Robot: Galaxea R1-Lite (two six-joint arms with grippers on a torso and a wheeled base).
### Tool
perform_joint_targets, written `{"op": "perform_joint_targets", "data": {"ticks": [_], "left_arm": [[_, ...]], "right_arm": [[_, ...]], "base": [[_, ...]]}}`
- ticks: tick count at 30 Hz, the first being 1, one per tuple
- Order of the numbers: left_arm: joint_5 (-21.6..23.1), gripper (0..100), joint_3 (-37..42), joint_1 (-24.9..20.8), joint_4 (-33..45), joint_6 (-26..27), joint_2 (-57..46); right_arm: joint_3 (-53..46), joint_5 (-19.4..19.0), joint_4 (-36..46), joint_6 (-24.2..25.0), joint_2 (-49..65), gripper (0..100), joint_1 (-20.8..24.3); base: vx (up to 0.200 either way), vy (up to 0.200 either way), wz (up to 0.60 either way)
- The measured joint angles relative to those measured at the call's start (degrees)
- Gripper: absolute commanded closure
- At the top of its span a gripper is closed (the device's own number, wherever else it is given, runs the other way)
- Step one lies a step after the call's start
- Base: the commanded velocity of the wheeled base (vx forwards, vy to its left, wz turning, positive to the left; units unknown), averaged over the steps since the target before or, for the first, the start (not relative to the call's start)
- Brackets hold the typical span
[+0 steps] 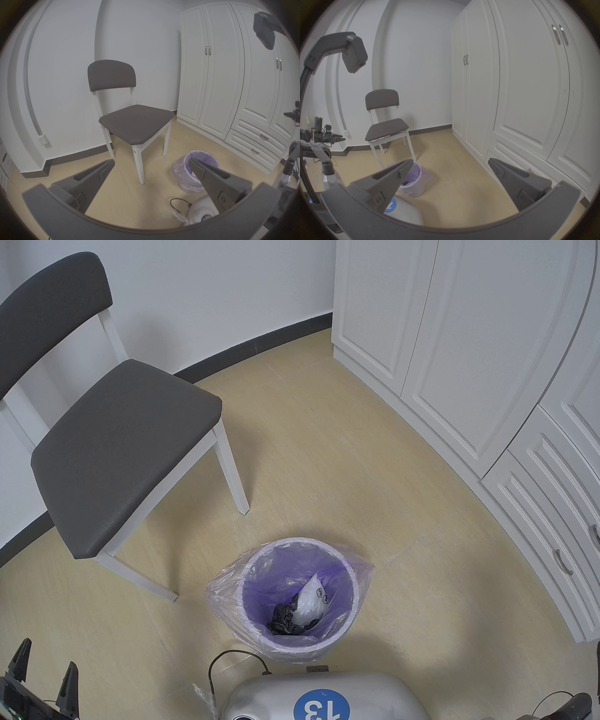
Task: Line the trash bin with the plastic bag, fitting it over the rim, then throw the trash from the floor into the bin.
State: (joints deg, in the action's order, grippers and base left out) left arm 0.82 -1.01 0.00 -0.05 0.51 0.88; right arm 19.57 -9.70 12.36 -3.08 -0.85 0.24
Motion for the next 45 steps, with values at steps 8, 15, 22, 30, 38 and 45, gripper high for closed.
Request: {"op": "perform_joint_targets", "data": {"ticks": [8, 15, 22, 30, 38, 45], "left_arm": [[0.0, 0, 0.0, 0.0, 0.0, -0.1, 0.0], [0.0, 0, 0.0, 0.0, 0.0, -0.1, 0.0], [0.0, 0, 0.0, 0.0, 0.0, -0.1, 0.0], [-0.1, 0, 0.0, 0.0, 0.0, 0.0, 0.0], [-0.1, 0, 0.0, 0.0, 0.0, 0.0, 0.0], [-0.1, 0, 0.0, 0.0, 0.0, 0.0, 0.0]], "right_arm": [[-8.4, -0.5, -2.6, -0.1, 0.0, 0, 0.0], [-13.0, -0.4, -7.3, 0.1, 0.0, 0, 0.0], [-17.6, 0.0, -15.9, 0.7, 0.0, 0, 0.0], [-18.5, 2.0, -17.0, 0.4, 0.0, 0, 0.0], [-18.6, 1.6, -16.9, -5.6, 0.0, 0, 0.0], [-18.6, 0.2, -16.9, -13.5, 0.0, 0, 0.0]], "base": [[0.000, 0.000, 0.00], [0.000, 0.000, 0.00], [0.000, 0.000, 0.00], [0.000, 0.000, 0.00], [0.000, 0.000, 0.00], [0.000, 0.000, 0.00]]}}
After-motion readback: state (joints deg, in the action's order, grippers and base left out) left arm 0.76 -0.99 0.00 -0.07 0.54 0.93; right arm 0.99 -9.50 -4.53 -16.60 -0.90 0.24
